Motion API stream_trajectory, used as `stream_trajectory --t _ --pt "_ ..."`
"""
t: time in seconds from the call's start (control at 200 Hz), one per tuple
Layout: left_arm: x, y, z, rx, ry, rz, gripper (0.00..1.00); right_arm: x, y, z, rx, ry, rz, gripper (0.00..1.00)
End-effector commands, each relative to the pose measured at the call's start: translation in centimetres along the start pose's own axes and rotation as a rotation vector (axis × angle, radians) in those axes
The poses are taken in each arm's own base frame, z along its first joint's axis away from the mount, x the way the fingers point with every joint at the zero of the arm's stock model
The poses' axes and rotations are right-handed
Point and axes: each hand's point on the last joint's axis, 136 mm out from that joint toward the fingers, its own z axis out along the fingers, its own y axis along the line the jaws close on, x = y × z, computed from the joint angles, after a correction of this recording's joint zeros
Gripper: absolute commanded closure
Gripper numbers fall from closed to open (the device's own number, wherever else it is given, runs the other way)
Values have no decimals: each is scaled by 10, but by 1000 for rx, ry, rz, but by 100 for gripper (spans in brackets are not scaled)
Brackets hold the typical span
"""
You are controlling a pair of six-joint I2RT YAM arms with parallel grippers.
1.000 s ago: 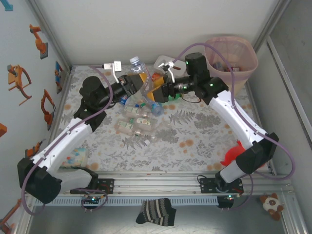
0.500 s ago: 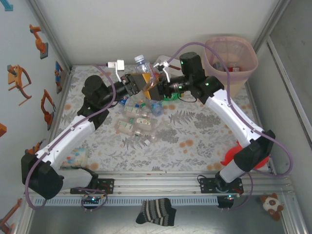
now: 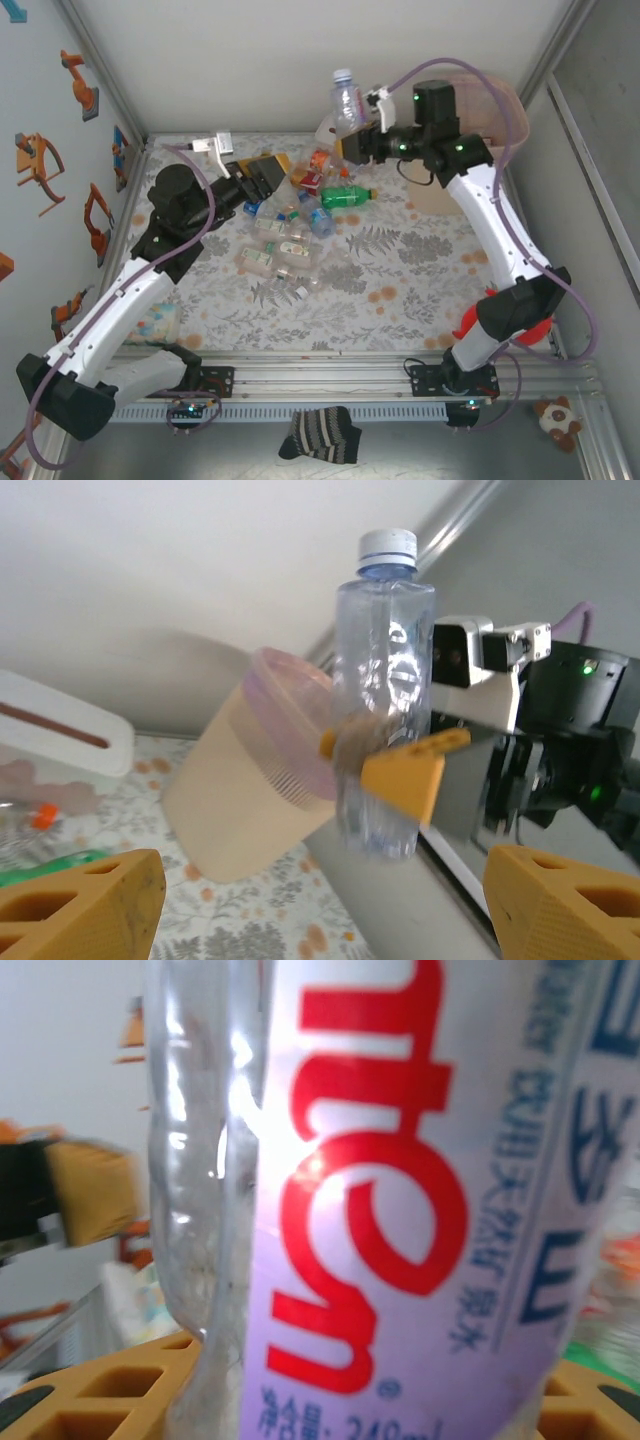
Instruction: Put the plastic bottles in the bin
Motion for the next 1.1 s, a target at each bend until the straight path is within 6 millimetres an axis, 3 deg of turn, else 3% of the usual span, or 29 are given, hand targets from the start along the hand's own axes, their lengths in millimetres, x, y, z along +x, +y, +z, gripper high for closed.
stream_trajectory --t 0.0,0.17,0.345,0.511,0.691,0.901,1.097 --pt "12 24 -3 -103 26 18 17 -7 -65 -24 238 -3 76 48" --pt "17 32 -2 -131 36 -11 17 -10 -145 -62 485 25 155 48" --pt "19 35 -3 -139 31 -35 18 -12 -201 -98 672 25 183 48" --pt "21 37 -1 -138 34 -46 18 -17 -233 -119 755 -5 200 48" --pt "22 37 0 -133 30 -64 18 -10 -268 -135 836 -6 234 48" --pt "25 40 -2 -140 31 -77 18 6 -297 -138 887 32 252 48" --pt "30 45 -2 -156 38 -102 18 30 -322 -127 895 91 285 48"
